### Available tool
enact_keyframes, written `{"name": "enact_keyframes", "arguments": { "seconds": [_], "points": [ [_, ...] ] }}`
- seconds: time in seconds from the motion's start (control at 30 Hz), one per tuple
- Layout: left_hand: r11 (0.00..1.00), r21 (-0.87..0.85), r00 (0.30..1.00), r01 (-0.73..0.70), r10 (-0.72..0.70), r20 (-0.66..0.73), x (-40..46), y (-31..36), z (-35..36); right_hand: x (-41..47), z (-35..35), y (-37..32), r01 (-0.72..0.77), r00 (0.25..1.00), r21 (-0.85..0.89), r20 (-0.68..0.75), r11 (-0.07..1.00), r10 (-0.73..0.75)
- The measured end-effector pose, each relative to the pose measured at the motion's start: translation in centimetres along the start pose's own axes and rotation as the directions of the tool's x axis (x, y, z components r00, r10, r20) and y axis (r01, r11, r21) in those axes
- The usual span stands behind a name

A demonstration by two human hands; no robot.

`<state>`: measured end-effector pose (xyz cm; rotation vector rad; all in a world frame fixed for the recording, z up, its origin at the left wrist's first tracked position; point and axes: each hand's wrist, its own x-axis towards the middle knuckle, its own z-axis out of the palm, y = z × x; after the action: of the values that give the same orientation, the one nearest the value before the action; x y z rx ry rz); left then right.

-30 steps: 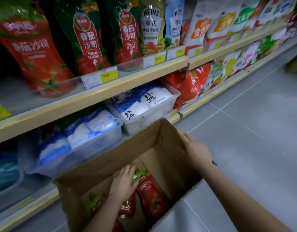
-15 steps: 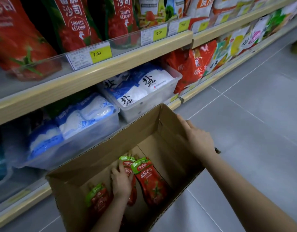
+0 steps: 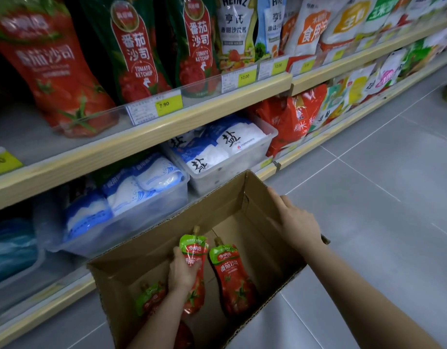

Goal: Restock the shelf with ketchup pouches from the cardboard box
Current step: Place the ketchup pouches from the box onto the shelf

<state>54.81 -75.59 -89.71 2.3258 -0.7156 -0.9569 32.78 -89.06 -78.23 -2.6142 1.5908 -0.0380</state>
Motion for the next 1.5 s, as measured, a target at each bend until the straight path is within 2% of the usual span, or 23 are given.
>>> {"name": "enact_keyframes", "arguments": {
  "seconds": [0.13, 0.3, 0.4, 0.43, 0.53, 0.67, 0.73, 0.8, 0.9, 0.97, 1.13, 1.3, 1.4, 1.43, 1.5],
  "points": [
    [0.981, -0.073, 0.984, -0.178, 0.180, 0.014, -1.2, 2.4, -2.9, -0.2, -0.2, -0.2, 0.005, 1.000, 0.021, 0.024, 1.000, -0.006],
    [0.916, -0.226, 0.941, -0.332, 0.338, -0.010, -3.9, 6.3, -7.0, -0.3, -2.8, -1.7, -0.035, 0.994, 0.222, 0.112, 0.974, 0.010],
    [0.878, -0.254, 0.913, -0.405, 0.402, -0.069, -5.4, 8.5, -8.7, 0.4, -5.5, -4.1, 0.016, 0.999, 0.379, 0.024, 0.925, -0.027],
    [0.863, -0.261, 0.901, -0.434, 0.424, -0.094, -6.1, 9.2, -9.4, 0.5, -6.8, -5.5, 0.051, 0.998, 0.490, 0.002, 0.870, -0.059],
    [0.829, -0.261, 0.869, -0.495, 0.474, -0.142, -7.5, 10.9, -11.1, 0.6, -10.2, -9.7, 0.055, 0.989, 0.784, 0.045, 0.618, -0.144],
    [0.811, -0.254, 0.850, -0.527, 0.496, -0.178, -9.4, 11.9, -12.8, 0.2, -12.7, -13.3, -0.007, 0.979, 0.938, 0.077, 0.346, -0.189],
    [0.805, -0.274, 0.850, -0.526, 0.489, -0.196, -10.3, 12.0, -13.9, 0.1, -13.4, -14.2, -0.036, 0.977, 0.965, 0.088, 0.258, -0.193],
    [0.811, -0.308, 0.867, -0.497, 0.483, -0.127, -10.5, 11.4, -15.3, 0.1, -14.4, -14.7, -0.030, 0.977, 0.972, 0.078, 0.232, -0.197],
    [0.837, -0.310, 0.865, -0.452, 0.495, 0.076, -10.6, 9.5, -16.9, 0.2, -16.2, -15.4, 0.010, 0.975, 0.978, 0.037, 0.210, -0.219],
    [0.851, -0.291, 0.865, -0.437, 0.487, 0.123, -11.1, 8.7, -17.7, 0.3, -17.3, -15.8, 0.031, 0.970, 0.974, 0.026, 0.226, -0.243],
    [0.832, -0.318, 0.865, -0.455, 0.498, 0.065, -12.1, 9.0, -19.0, 0.7, -19.3, -17.1, -0.026, 0.960, 0.976, 0.085, 0.218, -0.268],
    [0.824, -0.340, 0.855, -0.453, 0.509, 0.097, -12.3, 8.2, -20.3, 0.6, -20.4, -17.8, -0.039, 0.976, 0.990, 0.067, 0.135, -0.206],
    [0.814, -0.383, 0.860, -0.438, 0.503, 0.085, -12.3, 8.3, -20.8, -0.2, -20.0, -17.5, 0.000, 0.973, 0.998, 0.015, 0.065, -0.231],
    [0.796, -0.431, 0.862, -0.425, 0.501, 0.076, -12.6, 8.5, -20.8, -0.7, -19.5, -17.3, 0.021, 0.970, 0.997, -0.002, 0.077, -0.245],
    [0.736, -0.567, 0.878, -0.370, 0.476, 0.045, -13.0, 9.2, -20.7, -1.9, -18.0, -16.9, 0.062, 0.966, 0.983, -0.016, 0.171, -0.259]
  ]
}}
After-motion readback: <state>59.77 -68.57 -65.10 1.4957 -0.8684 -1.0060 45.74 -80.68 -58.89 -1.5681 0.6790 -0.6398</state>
